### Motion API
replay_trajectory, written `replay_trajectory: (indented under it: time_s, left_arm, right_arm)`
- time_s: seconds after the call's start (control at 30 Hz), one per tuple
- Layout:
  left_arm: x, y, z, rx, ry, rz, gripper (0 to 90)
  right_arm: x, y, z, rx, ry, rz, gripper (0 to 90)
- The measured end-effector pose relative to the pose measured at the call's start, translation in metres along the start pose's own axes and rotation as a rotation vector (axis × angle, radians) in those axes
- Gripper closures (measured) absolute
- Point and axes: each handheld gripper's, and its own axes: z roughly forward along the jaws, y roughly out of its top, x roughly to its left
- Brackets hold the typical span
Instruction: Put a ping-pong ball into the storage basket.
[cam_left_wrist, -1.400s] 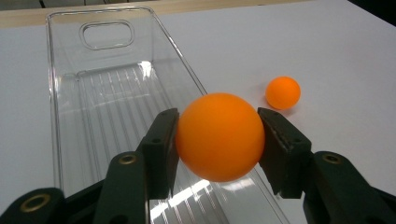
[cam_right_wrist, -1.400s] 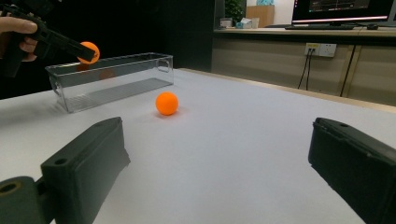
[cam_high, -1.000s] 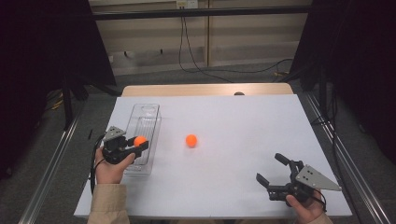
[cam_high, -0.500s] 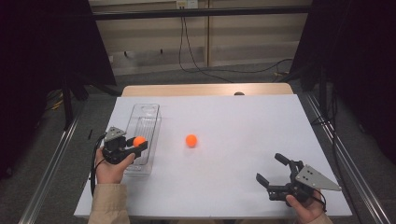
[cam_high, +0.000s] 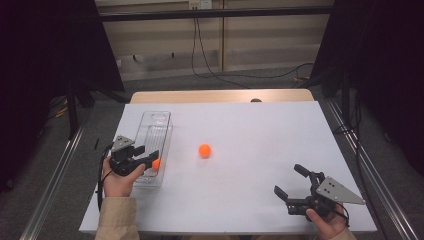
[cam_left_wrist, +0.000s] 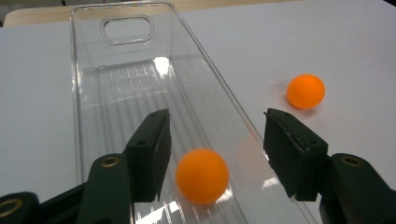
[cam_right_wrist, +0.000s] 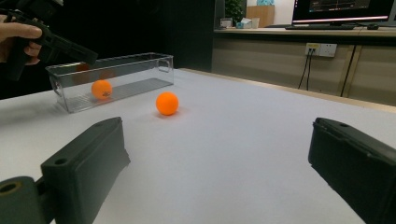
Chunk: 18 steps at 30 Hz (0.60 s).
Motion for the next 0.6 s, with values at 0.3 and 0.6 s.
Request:
replay_trajectory:
  time_s: [0.3, 0.6]
  left_arm:
    - [-0.007, 0.003, -0.001, -0.015, -0.023, 0.003, 39.2]
    - [-0.014, 0.006, 0.0, -0.018, -0.047, 0.018, 33.5]
  right_arm:
    - [0.0, 0.0, 0.0, 0.0, 0.0, -0.002, 3.2]
    - [0.0, 0.0, 0.0, 0.003, -0.001, -0.003, 3.2]
